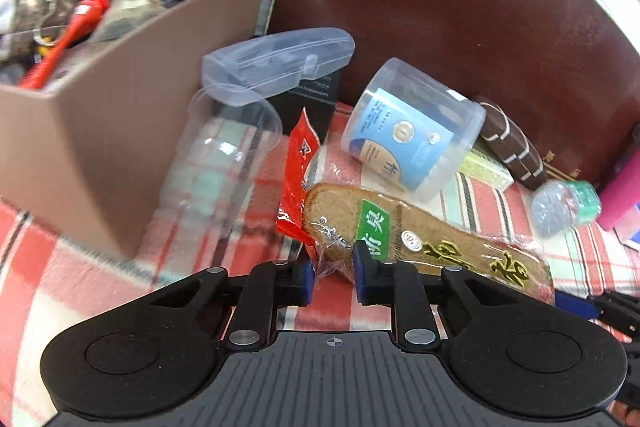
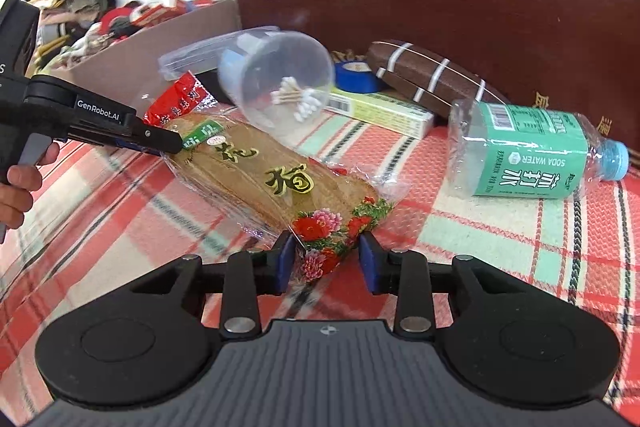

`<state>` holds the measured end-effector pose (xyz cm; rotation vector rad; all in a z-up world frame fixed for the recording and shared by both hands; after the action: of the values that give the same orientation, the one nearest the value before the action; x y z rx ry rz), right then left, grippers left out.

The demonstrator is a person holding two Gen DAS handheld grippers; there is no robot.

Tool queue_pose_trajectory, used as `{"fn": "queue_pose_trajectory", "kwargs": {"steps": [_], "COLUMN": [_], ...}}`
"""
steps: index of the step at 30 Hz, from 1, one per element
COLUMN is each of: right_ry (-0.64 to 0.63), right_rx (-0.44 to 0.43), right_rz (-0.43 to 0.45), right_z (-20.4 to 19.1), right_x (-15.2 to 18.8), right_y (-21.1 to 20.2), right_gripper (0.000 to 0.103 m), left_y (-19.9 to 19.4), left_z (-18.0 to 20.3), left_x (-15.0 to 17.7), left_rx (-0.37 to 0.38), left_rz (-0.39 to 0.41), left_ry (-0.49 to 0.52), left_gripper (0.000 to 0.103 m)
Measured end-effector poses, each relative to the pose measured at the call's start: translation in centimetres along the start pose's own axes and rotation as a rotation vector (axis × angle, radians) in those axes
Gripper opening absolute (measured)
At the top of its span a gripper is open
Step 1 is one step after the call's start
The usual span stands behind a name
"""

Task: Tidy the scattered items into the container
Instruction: 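Lift the snack bag with both tools and carry it over the box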

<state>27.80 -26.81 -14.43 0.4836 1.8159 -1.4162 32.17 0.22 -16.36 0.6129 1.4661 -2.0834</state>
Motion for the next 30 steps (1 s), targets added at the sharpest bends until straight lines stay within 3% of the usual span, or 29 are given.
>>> {"fn": "queue_pose_trajectory", "kwargs": {"steps": [6,15,23,28,30], "right_ry": [-0.040,-0.150,-0.231,-0.257,-0.281], "right_rx": [-0.022,-0.069,-0.136,-0.154,-0.148], "right_rz": [0.019,0.115,0.192,0.207,0.190], "right_z": [-2.7,-10.3,-19.5,-24.0,-25.2], "right_x": [-1.4,-8.8,-17.0,-20.1,-20.5], "right_y": [-3.1,-4.7,-0.1,4.3,6.6], "right_gripper": [0.035,0.035,0.035,0.035,0.035], "left_y": [-5.4,-14.6,-18.9,-19.2,-17.9], "left_z": [-0.7,-5.6,-14.3,-19.3,-21.0], "left_x": [0.0,-4.6,-11.1,-14.0,-14.6], "left_rx": [0.011,-0.040,-0.162,-0.218,-0.227], "left_rz": [0.054,0.246,0.367,0.398,0.368], "left_ry": [0.015,-0.026,-0.101,-0.138,-0.130], "left_gripper": [0.013,0.013,0.014,0.014,0.024]}}
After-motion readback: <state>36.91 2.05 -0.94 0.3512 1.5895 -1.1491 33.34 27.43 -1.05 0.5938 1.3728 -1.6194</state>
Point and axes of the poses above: each gripper's, at about its wrist camera, not at the fingertips, and y roughly the way its jaws point, z to its right, x to its underside, the point moved 8 cm from there along y, roughly the way its jaws point, and after that the axes turned 3 degrees about x, right-handed, at the moved point
